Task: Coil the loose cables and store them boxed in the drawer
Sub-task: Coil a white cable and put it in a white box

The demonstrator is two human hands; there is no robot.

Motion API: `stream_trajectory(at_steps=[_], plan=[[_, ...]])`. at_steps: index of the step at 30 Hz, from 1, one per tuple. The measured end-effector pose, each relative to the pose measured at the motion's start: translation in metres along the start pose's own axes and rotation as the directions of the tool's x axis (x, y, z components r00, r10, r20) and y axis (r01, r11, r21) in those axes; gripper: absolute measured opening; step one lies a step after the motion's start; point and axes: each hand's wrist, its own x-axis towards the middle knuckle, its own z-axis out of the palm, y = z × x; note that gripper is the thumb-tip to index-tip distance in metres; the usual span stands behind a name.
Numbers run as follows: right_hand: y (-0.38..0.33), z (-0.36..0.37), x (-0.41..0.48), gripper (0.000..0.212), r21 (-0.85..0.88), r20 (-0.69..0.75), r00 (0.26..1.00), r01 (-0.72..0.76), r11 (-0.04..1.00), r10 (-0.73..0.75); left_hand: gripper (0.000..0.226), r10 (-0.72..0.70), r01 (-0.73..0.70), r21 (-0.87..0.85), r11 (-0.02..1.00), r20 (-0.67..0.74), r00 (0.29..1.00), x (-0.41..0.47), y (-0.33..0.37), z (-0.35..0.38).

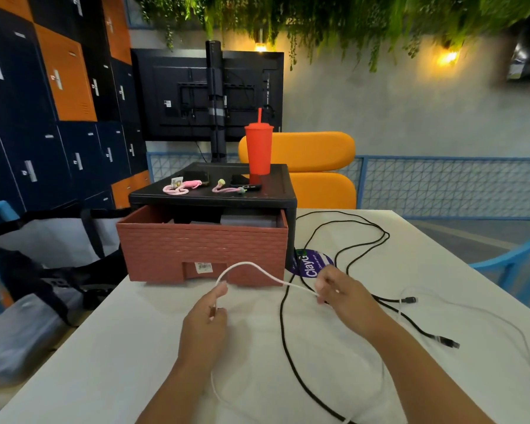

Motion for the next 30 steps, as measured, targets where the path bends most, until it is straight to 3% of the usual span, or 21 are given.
stream_trajectory(at_steps=[4, 7, 10, 12, 14, 15, 17, 19, 21, 23, 25, 27, 30], plan=[[0.006, 0.014, -0.007, 0.056, 0.017, 0.094, 0.996, 0.004, 1.000, -0.005, 0.065, 0.041, -0.038, 0.063, 0.997, -0.050, 0.998, 0.004, -0.001, 0.004], [0.010, 0.014, 0.000, 0.040, 0.003, -0.042, 0.999, 0.022, 1.000, -0.022, 0.078, 0.056, -0.052, 0.064, 0.997, -0.064, 0.996, 0.008, -0.001, 0.005], [0.005, 0.005, 0.007, 0.026, 0.007, -0.185, 0.982, 0.033, 0.999, -0.031, 0.074, 0.089, -0.071, 0.138, 0.988, -0.128, 0.988, 0.011, 0.000, 0.009], [0.002, -0.002, 0.009, 0.024, 0.089, -0.321, 0.947, 0.021, 0.996, 0.009, 0.061, 0.241, -0.164, 0.342, 0.925, -0.195, 0.951, 0.010, 0.003, 0.013], [0.000, -0.006, 0.009, 0.028, 0.300, -0.461, 0.879, 0.027, 0.954, 0.120, 0.051, 0.452, -0.328, 0.447, 0.832, -0.203, 0.869, 0.004, 0.011, 0.018], [-0.001, -0.008, 0.010, 0.031, 0.473, -0.483, 0.851, 0.056, 0.879, 0.206, 0.047, 0.548, -0.432, 0.440, 0.788, -0.178, 0.818, 0.000, 0.015, 0.022], [-0.006, -0.010, 0.009, 0.031, 0.794, -0.391, 0.860, 0.135, 0.592, 0.329, 0.040, 0.693, -0.620, 0.375, 0.689, -0.088, 0.716, -0.011, 0.025, 0.033], [-0.013, -0.009, 0.007, 0.027, 0.945, -0.250, 0.924, 0.168, 0.281, 0.289, 0.037, 0.781, -0.752, 0.311, 0.582, 0.045, 0.623, -0.020, 0.034, 0.046], [-0.022, -0.006, 0.005, 0.021, 0.990, -0.139, 0.971, 0.131, 0.053, 0.193, 0.038, 0.793, -0.812, 0.259, 0.523, 0.202, 0.575, -0.025, 0.036, 0.062], [-0.029, 0.001, 0.002, 0.018, 0.996, -0.077, 0.990, 0.081, -0.033, 0.116, 0.040, 0.734, -0.810, 0.199, 0.552, 0.345, 0.585, -0.027, 0.035, 0.072], [-0.030, 0.007, 0.001, 0.018, 0.998, -0.050, 0.992, 0.054, -0.029, 0.113, 0.037, 0.622, -0.720, 0.148, 0.678, 0.408, 0.669, -0.030, 0.035, 0.077], [-0.029, 0.009, 0.002, 0.017, 0.998, -0.048, 0.988, 0.052, -0.029, 0.145, 0.031, 0.553, -0.627, 0.081, 0.775, 0.393, 0.734, -0.028, 0.033, 0.081], [-0.025, 0.006, 0.004, 0.014, 0.996, -0.048, 0.985, 0.060, -0.072, 0.166, 0.016, 0.503, -0.543, 0.028, 0.839, 0.340, 0.795, -0.026, 0.036, 0.084]])
